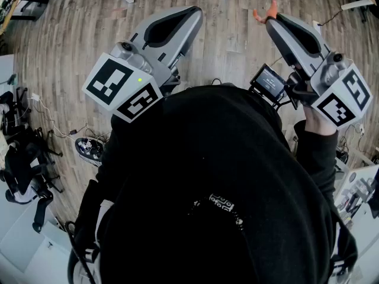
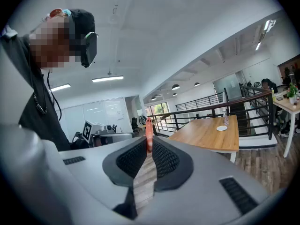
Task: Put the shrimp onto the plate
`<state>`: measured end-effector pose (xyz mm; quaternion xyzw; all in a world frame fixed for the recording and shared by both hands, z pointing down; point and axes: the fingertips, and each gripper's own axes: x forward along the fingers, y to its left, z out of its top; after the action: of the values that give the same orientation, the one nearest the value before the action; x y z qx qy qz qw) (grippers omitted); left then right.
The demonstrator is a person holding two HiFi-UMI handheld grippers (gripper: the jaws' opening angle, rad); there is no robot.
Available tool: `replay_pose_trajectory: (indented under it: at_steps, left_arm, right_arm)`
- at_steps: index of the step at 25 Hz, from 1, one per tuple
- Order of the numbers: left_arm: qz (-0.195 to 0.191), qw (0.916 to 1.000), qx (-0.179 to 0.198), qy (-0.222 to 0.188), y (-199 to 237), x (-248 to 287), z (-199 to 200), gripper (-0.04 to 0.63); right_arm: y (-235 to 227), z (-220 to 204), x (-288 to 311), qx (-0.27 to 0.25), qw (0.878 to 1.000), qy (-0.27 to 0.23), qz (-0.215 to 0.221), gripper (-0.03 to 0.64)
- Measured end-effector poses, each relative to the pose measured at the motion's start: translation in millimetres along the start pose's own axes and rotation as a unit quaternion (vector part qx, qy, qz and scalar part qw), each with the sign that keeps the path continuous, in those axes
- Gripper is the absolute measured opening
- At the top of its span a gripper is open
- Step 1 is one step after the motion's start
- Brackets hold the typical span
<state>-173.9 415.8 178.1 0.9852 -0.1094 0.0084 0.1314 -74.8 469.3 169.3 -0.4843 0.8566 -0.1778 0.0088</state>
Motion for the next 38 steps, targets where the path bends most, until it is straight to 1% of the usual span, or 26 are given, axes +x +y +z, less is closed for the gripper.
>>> replay_pose_trajectory:
  at_steps: [4,8,15,18,21,24,27,30,34,38]
  left_arm:
    - [0.001,1.0,-0.003,-0.004,0,7,1,0.006]
    - [-0.009,0.9998,-0.019,-0.005,-3,20,-2,0.006]
    - [-0.014,0.9996,-0.023,0.004,-7,52,-12,0.006]
    - [-0.011,0.9995,-0.027,0.013,-5,59,-18,0.006]
    - [-0.011,0.9993,-0.021,0.03,-6,66,-22,0.006]
    - [-0.014,0.9993,-0.027,0.021,-3,75,-16,0.006]
    - [-0.014,0.999,-0.039,0.018,3,81,-18,0.005]
    - [-0.02,0.9986,-0.044,0.02,11,90,-22,0.006]
    - [-0.033,0.9987,-0.034,0.019,26,111,-16,0.005]
    - [-0.05,0.9982,-0.023,0.026,39,134,-11,0.005]
  right_arm:
    - [-8,0,-3,0.006,1.0,-0.002,-0.003,0.051]
    - [-19,0,-10,0.007,1.0,-0.004,0.001,0.051]
    - [-52,-5,-31,0.029,0.999,-0.023,-0.007,0.052]
    - [-72,-7,-43,0.051,0.998,-0.039,-0.011,0.052]
    - [-88,-10,-54,0.072,0.996,-0.05,-0.018,0.052]
    - [-98,-10,-58,0.088,0.994,-0.057,-0.024,0.052]
    - [-106,-11,-61,0.101,0.992,-0.062,-0.033,0.052]
    - [-116,-10,-62,0.104,0.991,-0.067,-0.047,0.052]
    - [-135,-4,-62,0.113,0.988,-0.078,-0.07,0.052]
    - [-154,6,-60,0.108,0.987,-0.078,-0.088,0.052]
